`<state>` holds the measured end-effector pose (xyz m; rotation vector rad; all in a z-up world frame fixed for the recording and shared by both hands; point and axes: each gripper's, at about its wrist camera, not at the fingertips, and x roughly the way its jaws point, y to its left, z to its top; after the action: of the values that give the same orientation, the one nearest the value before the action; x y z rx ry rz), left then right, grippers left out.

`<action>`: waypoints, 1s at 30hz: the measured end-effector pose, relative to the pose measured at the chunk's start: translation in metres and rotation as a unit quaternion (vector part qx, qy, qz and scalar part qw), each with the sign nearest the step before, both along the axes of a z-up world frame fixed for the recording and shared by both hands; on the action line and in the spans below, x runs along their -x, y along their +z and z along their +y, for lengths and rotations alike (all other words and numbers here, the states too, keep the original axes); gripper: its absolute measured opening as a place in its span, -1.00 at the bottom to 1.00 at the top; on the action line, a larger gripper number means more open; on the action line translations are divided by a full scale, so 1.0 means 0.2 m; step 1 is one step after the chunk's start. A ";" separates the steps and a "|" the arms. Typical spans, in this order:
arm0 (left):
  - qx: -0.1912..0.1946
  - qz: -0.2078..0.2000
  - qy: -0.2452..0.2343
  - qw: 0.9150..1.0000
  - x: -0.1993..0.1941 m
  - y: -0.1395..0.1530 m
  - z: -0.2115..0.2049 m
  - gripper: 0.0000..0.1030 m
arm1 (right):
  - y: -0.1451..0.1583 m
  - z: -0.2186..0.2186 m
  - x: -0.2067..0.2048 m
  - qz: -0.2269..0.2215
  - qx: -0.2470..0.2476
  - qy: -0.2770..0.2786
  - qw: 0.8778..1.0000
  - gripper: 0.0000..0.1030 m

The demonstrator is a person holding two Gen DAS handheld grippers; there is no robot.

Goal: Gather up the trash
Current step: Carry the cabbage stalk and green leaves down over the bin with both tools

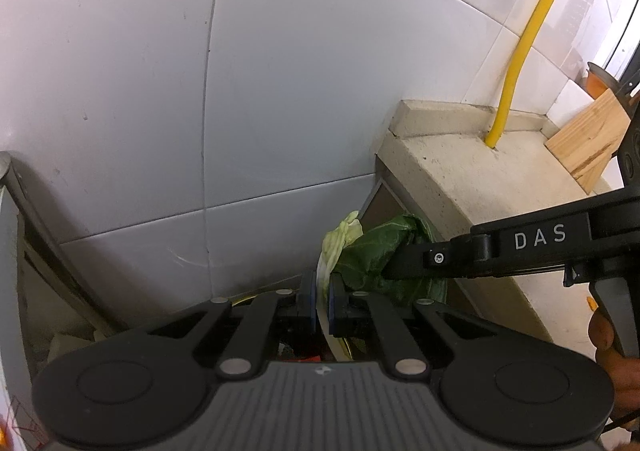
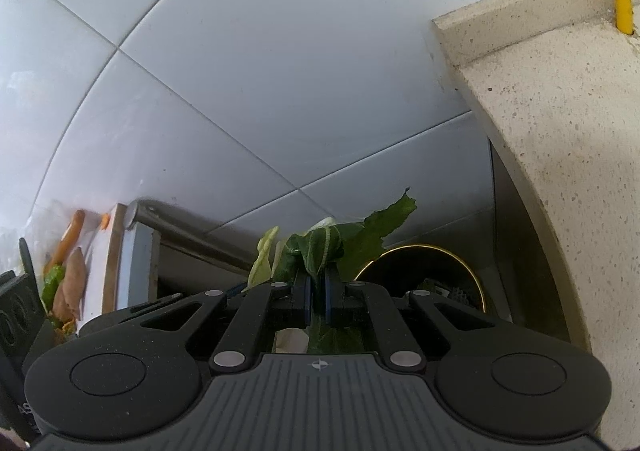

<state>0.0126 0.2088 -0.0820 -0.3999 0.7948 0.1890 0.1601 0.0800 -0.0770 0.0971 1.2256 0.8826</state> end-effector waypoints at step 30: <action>-0.011 0.024 0.006 1.000 -0.03 -0.08 0.02 -0.95 | -0.13 0.05 0.01 0.011 0.035 -0.006 0.999 -0.76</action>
<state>0.0193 0.2137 -0.0974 -0.3797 0.8368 0.2193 0.1589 0.0904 -0.1022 0.0588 1.2738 0.8293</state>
